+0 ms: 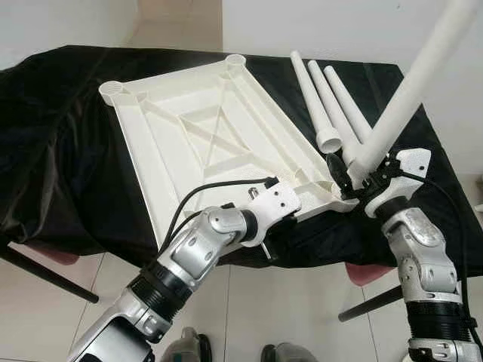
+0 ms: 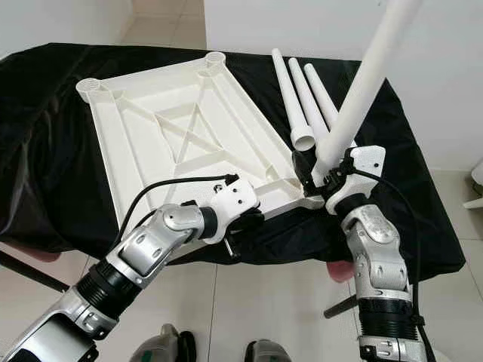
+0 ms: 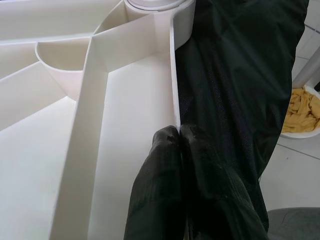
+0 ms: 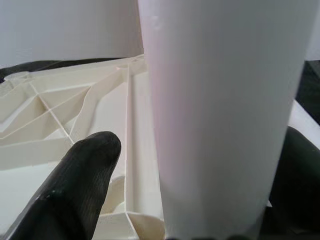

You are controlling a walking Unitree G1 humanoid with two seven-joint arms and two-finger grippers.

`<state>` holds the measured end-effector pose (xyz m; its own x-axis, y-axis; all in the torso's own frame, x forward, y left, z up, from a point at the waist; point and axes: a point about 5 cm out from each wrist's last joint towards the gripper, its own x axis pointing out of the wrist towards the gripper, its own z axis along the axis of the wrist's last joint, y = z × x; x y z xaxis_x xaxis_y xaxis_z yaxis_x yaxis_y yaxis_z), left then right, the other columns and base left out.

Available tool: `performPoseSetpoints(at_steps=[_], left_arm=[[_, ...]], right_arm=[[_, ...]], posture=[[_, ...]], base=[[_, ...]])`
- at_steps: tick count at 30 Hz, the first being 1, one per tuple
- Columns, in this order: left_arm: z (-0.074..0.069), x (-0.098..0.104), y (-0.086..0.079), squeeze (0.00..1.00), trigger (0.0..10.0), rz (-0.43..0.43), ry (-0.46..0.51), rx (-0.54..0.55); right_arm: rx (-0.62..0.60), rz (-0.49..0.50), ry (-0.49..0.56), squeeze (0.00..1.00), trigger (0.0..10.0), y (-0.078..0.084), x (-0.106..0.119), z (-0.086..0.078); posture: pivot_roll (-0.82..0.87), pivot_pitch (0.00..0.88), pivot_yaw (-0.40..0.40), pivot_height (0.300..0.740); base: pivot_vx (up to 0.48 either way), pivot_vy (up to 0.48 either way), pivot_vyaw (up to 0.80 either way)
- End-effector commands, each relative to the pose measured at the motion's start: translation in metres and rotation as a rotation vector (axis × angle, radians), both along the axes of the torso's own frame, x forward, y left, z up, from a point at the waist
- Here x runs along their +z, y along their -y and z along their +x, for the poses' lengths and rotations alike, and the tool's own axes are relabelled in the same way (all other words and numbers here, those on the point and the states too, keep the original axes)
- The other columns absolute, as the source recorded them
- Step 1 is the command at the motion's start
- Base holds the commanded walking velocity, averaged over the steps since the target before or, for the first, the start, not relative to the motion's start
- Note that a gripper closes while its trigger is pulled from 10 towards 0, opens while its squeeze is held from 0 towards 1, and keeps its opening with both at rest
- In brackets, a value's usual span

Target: Building children table

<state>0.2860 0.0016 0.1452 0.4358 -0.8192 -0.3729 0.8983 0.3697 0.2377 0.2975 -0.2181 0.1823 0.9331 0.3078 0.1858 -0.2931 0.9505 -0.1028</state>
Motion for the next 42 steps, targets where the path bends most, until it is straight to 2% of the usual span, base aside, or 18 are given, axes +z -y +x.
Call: performPoseSetpoints(at_steps=[1, 12, 19, 27, 29, 40, 42], left_arm=[[0.003, -0.015, -0.011, 0.00, 10.0, 0.069, -0.045, 0.052], [0.002, -0.012, -0.010, 0.00, 10.0, 0.063, -0.042, 0.044], [0.003, -0.009, -0.008, 0.00, 10.0, 0.057, -0.033, 0.036], [0.001, -0.008, -0.007, 0.00, 10.0, 0.055, -0.031, 0.027], [0.001, -0.008, -0.006, 0.00, 10.0, 0.054, -0.029, 0.026], [0.001, -0.007, -0.006, 0.00, 10.0, 0.051, -0.027, 0.033], [0.001, -0.007, -0.007, 0.00, 10.0, 0.048, -0.026, 0.036]], right_arm=[[-0.012, -0.001, -0.043, 0.00, 10.0, 0.014, -0.008, -0.003], [0.020, -0.030, -0.064, 0.00, 10.0, 0.022, -0.013, -0.002], [0.097, -0.027, -0.088, 0.00, 10.0, 0.017, -0.021, 0.008], [0.103, -0.026, -0.083, 0.00, 10.0, 0.017, -0.022, 0.016], [0.110, -0.037, -0.075, 0.00, 0.0, 0.016, -0.021, 0.021], [0.122, -0.053, -0.071, 0.00, 0.0, 0.017, -0.020, 0.021], [0.072, -0.055, -0.074, 0.00, 0.0, 0.020, -0.021, 0.020]], posture=[[-0.05, 0.104, 0.036, 0.740], [-0.05, 0.099, 0.039, 0.740], [-0.05, 0.088, 0.044, 0.740], [-0.04, 0.086, 0.042, 0.740], [-0.04, 0.087, 0.035, 0.740], [-0.03, 0.088, 0.030, 0.740], [-0.03, 0.092, 0.026, 0.740]], base=[[0.000, 0.000, 0.00], [0.000, 0.000, 0.00], [0.000, 0.000, 0.00], [0.000, 0.000, 0.00], [0.000, 0.000, 0.00], [0.000, 0.000, 0.00], [0.000, 0.000, 0.00]])
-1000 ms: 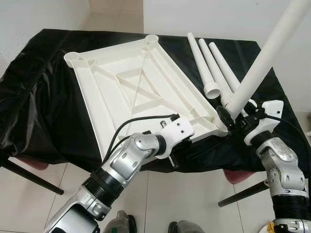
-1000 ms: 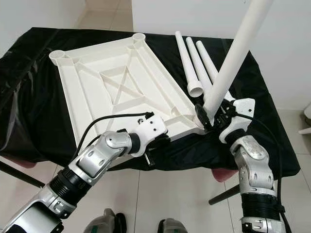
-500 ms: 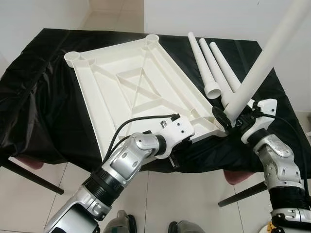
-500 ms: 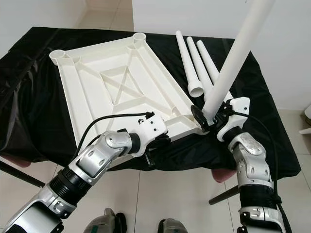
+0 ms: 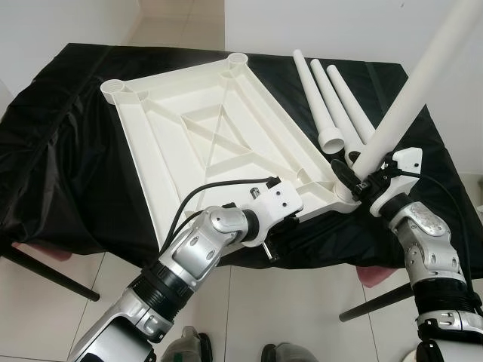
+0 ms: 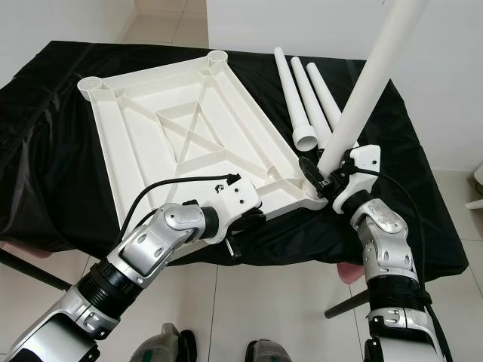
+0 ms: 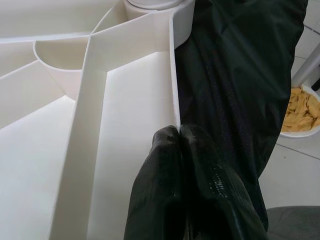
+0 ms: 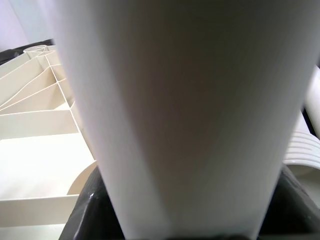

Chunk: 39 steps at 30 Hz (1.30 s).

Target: Building children table

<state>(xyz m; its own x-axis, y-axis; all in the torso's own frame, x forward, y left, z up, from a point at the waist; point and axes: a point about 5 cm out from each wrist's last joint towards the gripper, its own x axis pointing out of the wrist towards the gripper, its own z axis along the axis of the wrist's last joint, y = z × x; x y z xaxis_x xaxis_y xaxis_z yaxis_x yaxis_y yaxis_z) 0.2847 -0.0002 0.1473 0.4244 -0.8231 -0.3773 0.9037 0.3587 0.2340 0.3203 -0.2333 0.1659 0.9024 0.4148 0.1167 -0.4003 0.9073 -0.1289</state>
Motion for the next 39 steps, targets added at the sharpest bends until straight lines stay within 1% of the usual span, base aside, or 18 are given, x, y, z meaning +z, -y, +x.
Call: performPoseSetpoints(at_steps=[1, 3, 5, 6, 9, 10, 15, 17, 18, 20, 22, 24, 26, 32, 33, 34, 35, 39], left_arm=[[0.002, -0.009, -0.008, 0.00, 10.0, 0.045, -0.021, 0.048], [0.002, -0.009, -0.009, 0.00, 10.0, 0.044, -0.021, 0.048], [0.001, -0.009, -0.009, 0.00, 10.0, 0.044, -0.021, 0.048], [0.002, -0.009, -0.008, 0.00, 10.0, 0.043, -0.021, 0.049], [0.002, -0.008, -0.008, 0.00, 10.0, 0.043, -0.020, 0.048], [0.001, -0.008, -0.008, 0.00, 10.0, 0.043, -0.020, 0.046], [0.001, -0.008, -0.008, 0.00, 10.0, 0.044, -0.020, 0.046], [0.001, -0.008, -0.008, 0.00, 10.0, 0.045, -0.019, 0.047], [0.001, -0.008, -0.008, 0.00, 10.0, 0.045, -0.019, 0.047], [0.001, -0.008, -0.008, 0.00, 10.0, 0.044, -0.018, 0.047], [0.001, -0.008, -0.009, 0.00, 10.0, 0.044, -0.018, 0.048], [0.001, -0.008, -0.009, 0.00, 10.0, 0.043, -0.018, 0.048], [0.001, -0.007, -0.008, 0.00, 10.0, 0.042, -0.017, 0.047], [0.001, -0.007, -0.009, 0.00, 10.0, 0.045, -0.016, 0.045], [0.001, -0.008, -0.009, 0.00, 10.0, 0.046, -0.017, 0.045], [0.001, -0.008, -0.009, 0.00, 10.0, 0.046, -0.017, 0.045], [0.001, -0.008, -0.009, 0.00, 10.0, 0.046, -0.018, 0.045], [0.001, -0.008, -0.008, 0.00, 10.0, 0.047, -0.018, 0.045]], right_arm=[[-0.037, -0.008, -0.016, 0.00, 0.0, 0.005, -0.004, -0.003], [-0.102, 0.014, 0.001, 0.00, 0.0, 0.000, -0.001, -0.004], [-0.114, 0.019, 0.010, 0.00, 0.0, -0.003, 0.000, -0.004], [-0.175, 0.053, 0.014, 0.00, 0.0, -0.009, 0.002, -0.002], [-0.205, 0.070, 0.018, 0.00, 0.0, -0.010, 0.003, -0.001], [-0.295, 0.114, 0.013, 0.00, 0.0, -0.011, 0.005, 0.002], [-0.386, 0.130, 0.026, 0.00, 0.0, -0.013, 0.007, 0.002], [-0.490, 0.138, 0.018, 0.00, 0.0, -0.013, 0.006, 0.000], [-0.490, 0.138, 0.018, 0.00, 0.0, -0.013, 0.006, 0.000], [-0.553, 0.147, 0.013, 0.00, 0.0, -0.015, 0.004, -0.002], [-0.651, 0.165, -0.006, 0.00, 0.0, -0.020, 0.001, -0.007], [-0.683, 0.174, -0.012, 0.00, 0.0, -0.022, 0.000, -0.008], [-0.677, 0.194, -0.008, 0.00, 0.0, -0.034, 0.002, -0.010], [-0.657, 0.190, -0.008, 0.00, 0.0, -0.041, 0.002, -0.011], [-0.649, 0.191, -0.006, 0.00, 1.7, -0.041, 0.003, -0.011], [-0.644, 0.198, -0.007, 0.55, 4.5, -0.041, 0.004, -0.012], [-0.627, 0.203, 0.006, 1.00, 10.0, -0.041, 0.006, -0.012], [-0.590, 0.213, 0.027, 1.00, 10.0, -0.042, 0.011, -0.012]], posture=[[-0.03, 0.092, 0.026, 0.740], [-0.04, 0.094, 0.023, 0.740], [-0.04, 0.094, 0.023, 0.740], [-0.04, 0.095, 0.025, 0.740], [-0.04, 0.096, 0.024, 0.740], [-0.04, 0.095, 0.025, 0.740], [-0.03, 0.095, 0.024, 0.740], [-0.03, 0.095, 0.024, 0.740], [-0.03, 0.095, 0.024, 0.740], [-0.03, 0.094, 0.021, 0.740], [-0.04, 0.094, 0.021, 0.740], [-0.04, 0.094, 0.021, 0.740], [-0.04, 0.094, 0.021, 0.740], [-0.03, 0.090, 0.023, 0.740], [-0.04, 0.089, 0.023, 0.740], [-0.04, 0.089, 0.023, 0.740], [-0.04, 0.089, 0.023, 0.740], [-0.04, 0.087, 0.022, 0.740]], base=[[0.000, 0.000, 0.00], [0.000, 0.000, 0.00], [0.000, 0.000, 0.00], [0.000, 0.000, 0.00], [0.000, 0.000, 0.00], [0.000, 0.000, 0.00], [0.000, 0.000, 0.00], [0.000, 0.000, 0.00], [0.000, 0.000, 0.00], [0.000, 0.000, 0.00], [0.000, 0.000, 0.00], [0.000, 0.000, 0.00], [0.000, 0.000, 0.00], [0.000, 0.000, 0.00], [0.000, 0.000, 0.00], [0.000, 0.000, 0.00], [0.000, 0.000, 0.00], [0.000, 0.000, 0.00]])
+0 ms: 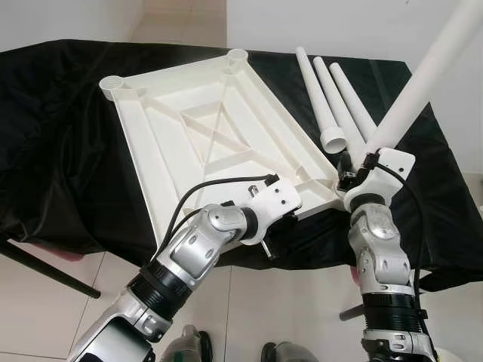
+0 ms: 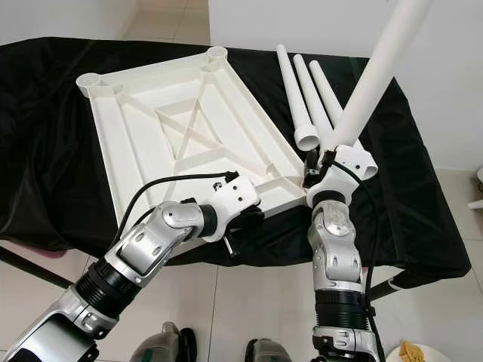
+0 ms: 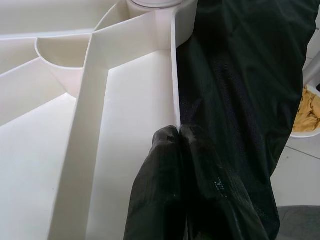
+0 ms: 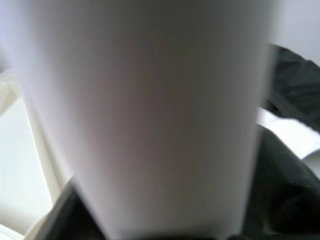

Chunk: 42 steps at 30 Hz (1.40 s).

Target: Building children table

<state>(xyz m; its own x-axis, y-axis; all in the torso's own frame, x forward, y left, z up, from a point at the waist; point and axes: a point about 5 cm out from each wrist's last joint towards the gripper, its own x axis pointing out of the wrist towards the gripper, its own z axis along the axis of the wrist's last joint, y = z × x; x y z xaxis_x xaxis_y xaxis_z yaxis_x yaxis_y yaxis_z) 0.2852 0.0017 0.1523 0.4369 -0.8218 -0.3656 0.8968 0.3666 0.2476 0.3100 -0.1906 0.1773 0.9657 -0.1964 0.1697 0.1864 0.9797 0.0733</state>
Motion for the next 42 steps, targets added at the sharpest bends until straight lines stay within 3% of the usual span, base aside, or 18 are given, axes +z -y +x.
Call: performPoseSetpoints(at_steps=[1, 2, 3, 4, 15, 16, 17, 31, 36, 42], left_arm=[[0.001, -0.013, -0.006, 0.00, 10.0, 0.051, -0.036, 0.036], [0.000, -0.013, -0.006, 0.00, 10.0, 0.050, -0.037, 0.035], [0.000, -0.013, -0.006, 0.06, 10.0, 0.045, -0.042, 0.034], [0.000, -0.013, -0.005, 1.00, 10.0, 0.040, -0.049, 0.036], [-0.005, -0.005, 0.004, 1.00, 10.0, -0.020, -0.073, 0.001], [-0.004, -0.003, 0.005, 0.28, 10.0, -0.027, -0.068, 0.007], [-0.004, -0.001, 0.007, 0.00, 10.0, -0.035, -0.062, 0.010], [-0.006, 0.019, 0.042, 0.00, 10.0, -0.116, -0.042, -0.015], [0.003, 0.022, 0.056, 0.00, 10.0, -0.123, -0.033, 0.043], [0.009, 0.022, 0.059, 0.00, 10.0, -0.122, -0.035, 0.094]], right_arm=[[0.015, -0.003, -0.005, 1.00, 10.0, 0.001, 0.000, -0.001], [0.021, -0.009, -0.007, 1.00, 10.0, 0.001, 0.001, -0.001], [0.037, -0.020, -0.006, 0.99, 10.0, 0.001, 0.002, 0.000], [0.063, -0.031, -0.006, 0.00, 10.0, 0.000, 0.003, 0.000], [0.145, -0.058, -0.014, 0.00, 10.0, 0.000, 0.002, 0.000], [0.150, -0.060, -0.015, 0.00, 10.0, 0.000, 0.002, -0.001], [0.157, -0.064, -0.016, 0.00, 10.0, 0.000, 0.002, -0.001], [0.250, -0.085, 0.017, 0.00, 10.0, 0.011, 0.006, -0.005], [0.288, -0.106, 0.042, 0.00, 10.0, 0.019, 0.013, -0.010], [0.348, -0.123, 0.047, 0.00, 10.0, 0.021, 0.014, -0.015]], posture=[[-0.04, 0.087, 0.022, 0.740], [-0.04, 0.086, 0.020, 0.740], [-0.04, 0.086, 0.020, 0.740], [-0.04, 0.086, 0.020, 0.740], [-0.05, 0.081, 0.017, 0.740], [-0.05, 0.081, 0.017, 0.740], [-0.05, 0.075, 0.015, 0.740], [-0.06, 0.071, 0.018, 0.740], [-0.07, 0.087, 0.026, 0.740], [-0.08, 0.096, 0.031, 0.740]], base=[[0.000, 0.000, 0.00], [0.000, 0.000, 0.00], [0.000, 0.000, 0.00], [0.000, 0.000, 0.00], [0.000, 0.000, 0.00], [0.000, 0.000, 0.00], [0.000, 0.000, 0.00], [0.000, 0.000, 0.00], [0.000, 0.000, 0.00], [0.000, 0.000, 0.00]])
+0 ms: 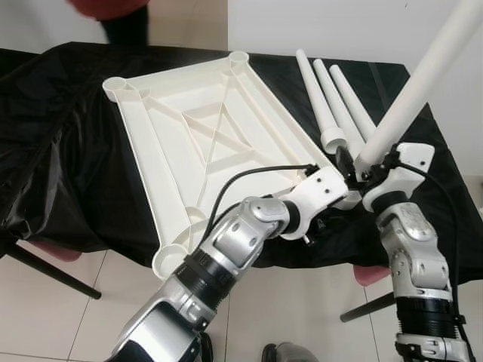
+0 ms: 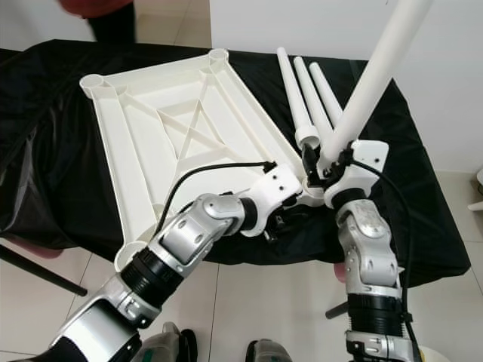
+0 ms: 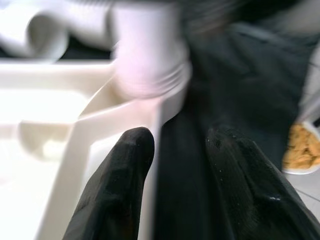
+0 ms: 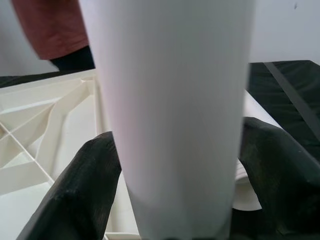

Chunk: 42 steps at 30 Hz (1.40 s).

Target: Building children table

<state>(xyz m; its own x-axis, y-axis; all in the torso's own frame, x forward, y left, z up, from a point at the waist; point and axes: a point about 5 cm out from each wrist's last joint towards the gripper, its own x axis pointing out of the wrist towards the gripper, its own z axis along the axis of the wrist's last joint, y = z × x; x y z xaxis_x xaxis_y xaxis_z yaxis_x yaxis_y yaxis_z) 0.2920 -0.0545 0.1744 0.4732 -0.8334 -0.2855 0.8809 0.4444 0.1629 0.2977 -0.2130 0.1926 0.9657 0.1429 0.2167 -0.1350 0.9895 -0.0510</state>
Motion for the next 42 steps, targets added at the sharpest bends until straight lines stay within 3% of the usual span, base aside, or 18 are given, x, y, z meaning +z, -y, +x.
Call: performPoseSetpoints(at_steps=[1, 10, 23, 30, 36, 42], left_arm=[[0.002, 0.000, 0.003, 0.00, 10.0, -0.002, 0.004, 0.035], [0.016, -0.001, 0.003, 0.00, 10.0, 0.009, 0.019, 0.151], [0.014, -0.004, 0.013, 0.00, 10.0, 0.010, 0.027, 0.104], [0.012, -0.001, 0.017, 0.00, 10.0, -0.015, 0.034, 0.078], [0.018, 0.016, 0.017, 0.00, 10.0, -0.115, 0.042, 0.116], [0.019, 0.018, 0.019, 0.00, 10.0, -0.117, 0.041, 0.104]], right_arm=[[0.026, 0.002, 0.000, 0.00, 10.0, -0.001, -0.001, -0.003], [0.136, -0.054, -0.037, 0.00, 10.0, 0.009, -0.004, -0.014], [0.133, -0.093, -0.053, 0.00, 10.0, 0.033, 0.000, -0.022], [0.130, -0.098, -0.053, 0.00, 10.0, 0.035, 0.000, -0.024], [0.131, -0.097, -0.056, 0.00, 10.0, 0.034, -0.001, -0.026], [0.138, -0.095, -0.060, 0.00, 10.0, 0.033, -0.003, -0.025]], posture=[[-0.08, 0.096, 0.031, 0.740], [-0.09, 0.104, 0.042, 0.740], [-0.10, 0.111, 0.054, 0.740], [-0.11, 0.113, 0.061, 0.740], [-0.11, 0.116, 0.060, 0.740], [-0.11, 0.116, 0.057, 0.740]], base=[[0.000, 0.000, 0.00], [0.000, 0.000, 0.00], [0.000, 0.000, 0.00], [0.000, 0.000, 0.00], [0.000, 0.000, 0.00], [0.000, 0.000, 0.00]])
